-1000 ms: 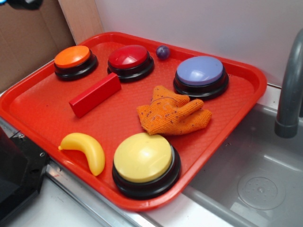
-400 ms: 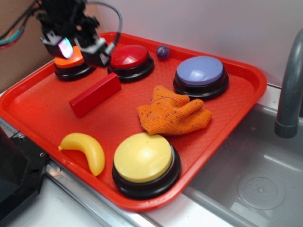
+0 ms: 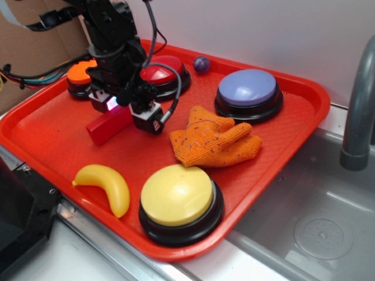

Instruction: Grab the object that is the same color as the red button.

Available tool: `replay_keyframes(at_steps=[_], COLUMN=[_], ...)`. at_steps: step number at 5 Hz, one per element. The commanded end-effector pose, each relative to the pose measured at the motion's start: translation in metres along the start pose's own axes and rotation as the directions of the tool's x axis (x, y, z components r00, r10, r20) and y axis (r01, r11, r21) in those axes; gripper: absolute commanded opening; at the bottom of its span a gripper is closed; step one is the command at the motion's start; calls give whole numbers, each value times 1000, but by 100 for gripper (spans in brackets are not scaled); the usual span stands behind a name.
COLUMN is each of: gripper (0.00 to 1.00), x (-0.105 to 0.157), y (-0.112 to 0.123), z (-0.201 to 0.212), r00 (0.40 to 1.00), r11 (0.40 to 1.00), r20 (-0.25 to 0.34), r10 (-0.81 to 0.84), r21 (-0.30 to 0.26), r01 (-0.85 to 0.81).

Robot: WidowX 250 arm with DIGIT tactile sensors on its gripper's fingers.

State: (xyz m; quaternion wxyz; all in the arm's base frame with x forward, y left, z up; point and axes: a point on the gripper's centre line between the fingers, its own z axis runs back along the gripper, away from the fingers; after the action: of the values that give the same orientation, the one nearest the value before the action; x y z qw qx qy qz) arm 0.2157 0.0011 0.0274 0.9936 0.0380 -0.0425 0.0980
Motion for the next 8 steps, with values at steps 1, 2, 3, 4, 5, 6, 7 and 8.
replay_keyframes(at_steps=[1,2,3,4,5,6,7,8], gripper=[64,0,0,0,0,0,0,0], x=[7,7,7,9,13,16,12,7], y=[8,7,7,7,8,18,28,43], z=[0,0,0,11,60,108,157,205], r00=[1000,1000,999,997,990,988,979,963], r11=[999,999,1000,997,989,988,974,942], r20=[-26,-25,-37,-49,-32,-3,44,71], r10=[8,13,18,55,137,155,197,260], r21=[36,41,20,61,60,-21,-124,-237], r01=[-7,-12,-18,-52,-135,-155,-191,-237])
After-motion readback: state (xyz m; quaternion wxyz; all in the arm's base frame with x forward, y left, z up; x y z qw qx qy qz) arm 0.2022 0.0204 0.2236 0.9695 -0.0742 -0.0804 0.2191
